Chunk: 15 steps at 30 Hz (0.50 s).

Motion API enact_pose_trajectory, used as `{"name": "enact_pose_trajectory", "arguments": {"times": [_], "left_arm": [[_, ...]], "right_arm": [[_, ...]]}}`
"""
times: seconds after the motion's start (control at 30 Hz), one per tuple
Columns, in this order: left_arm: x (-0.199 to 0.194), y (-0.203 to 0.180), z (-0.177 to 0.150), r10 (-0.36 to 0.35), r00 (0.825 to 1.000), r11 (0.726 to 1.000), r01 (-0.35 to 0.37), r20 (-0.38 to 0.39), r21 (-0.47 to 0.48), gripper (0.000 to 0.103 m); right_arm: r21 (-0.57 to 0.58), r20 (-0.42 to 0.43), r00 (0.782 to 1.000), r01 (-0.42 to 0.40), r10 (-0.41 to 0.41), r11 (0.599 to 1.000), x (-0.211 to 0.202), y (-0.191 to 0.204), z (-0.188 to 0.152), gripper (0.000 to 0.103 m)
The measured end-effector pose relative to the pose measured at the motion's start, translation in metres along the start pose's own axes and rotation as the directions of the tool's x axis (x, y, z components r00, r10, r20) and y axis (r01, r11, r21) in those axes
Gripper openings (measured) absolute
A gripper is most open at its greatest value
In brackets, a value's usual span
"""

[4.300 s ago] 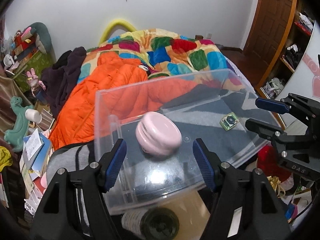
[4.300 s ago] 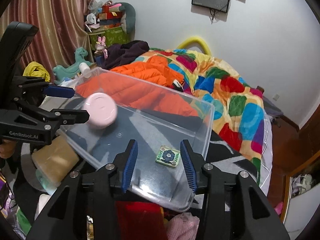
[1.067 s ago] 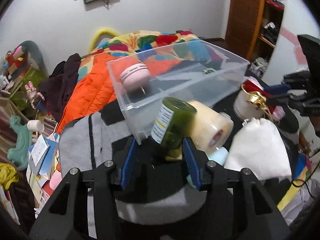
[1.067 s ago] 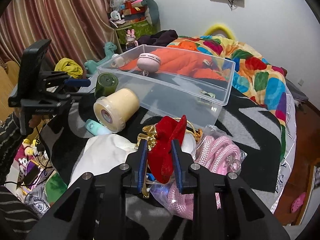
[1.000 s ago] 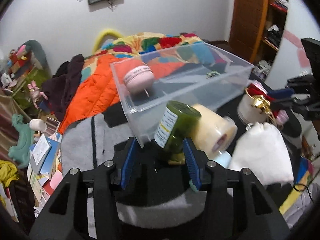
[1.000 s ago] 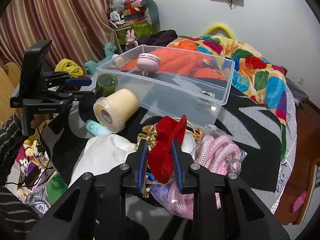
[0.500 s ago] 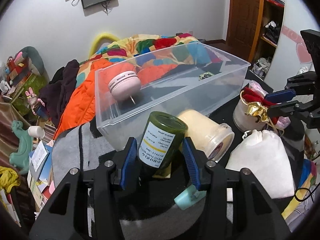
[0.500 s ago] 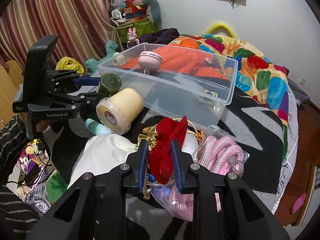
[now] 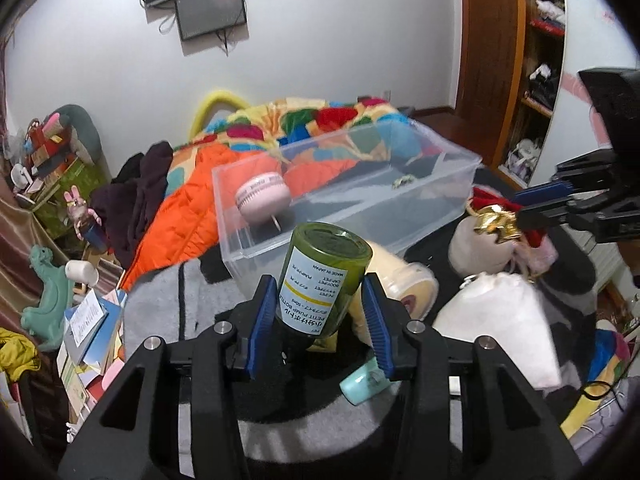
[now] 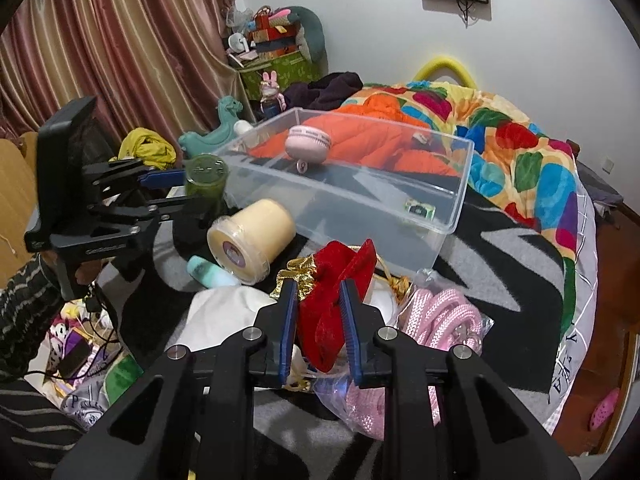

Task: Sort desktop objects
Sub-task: 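Carry the bottle and red pouch into the clear box and release both tools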

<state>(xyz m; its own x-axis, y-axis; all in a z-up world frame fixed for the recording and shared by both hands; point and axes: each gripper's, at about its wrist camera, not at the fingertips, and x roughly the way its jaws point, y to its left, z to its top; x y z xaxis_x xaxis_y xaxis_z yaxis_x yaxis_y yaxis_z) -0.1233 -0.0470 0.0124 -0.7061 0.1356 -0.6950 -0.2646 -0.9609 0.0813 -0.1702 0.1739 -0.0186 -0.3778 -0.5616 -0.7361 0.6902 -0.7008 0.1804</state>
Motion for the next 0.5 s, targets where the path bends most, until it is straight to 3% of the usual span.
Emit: {"name": "enact_pose_trajectory", "arguments": {"times": [0.23,0.5], "left_arm": [[-0.033,0.005,0.017,-0.019,0.995,1.0,0.021,0.097,-0.022,0.043],[-0.035,0.023,0.041,-0.005,0.989,0.997,0.017,0.148,-0.081,0.043]], "right_arm": [[0.007,0.052,0.999,0.003,-0.004,1.0,-0.01,0.001,0.014,0.017],[0.002,0.081,0.996,0.022,-0.022,1.0,-0.011,0.002,0.028,0.015]]}}
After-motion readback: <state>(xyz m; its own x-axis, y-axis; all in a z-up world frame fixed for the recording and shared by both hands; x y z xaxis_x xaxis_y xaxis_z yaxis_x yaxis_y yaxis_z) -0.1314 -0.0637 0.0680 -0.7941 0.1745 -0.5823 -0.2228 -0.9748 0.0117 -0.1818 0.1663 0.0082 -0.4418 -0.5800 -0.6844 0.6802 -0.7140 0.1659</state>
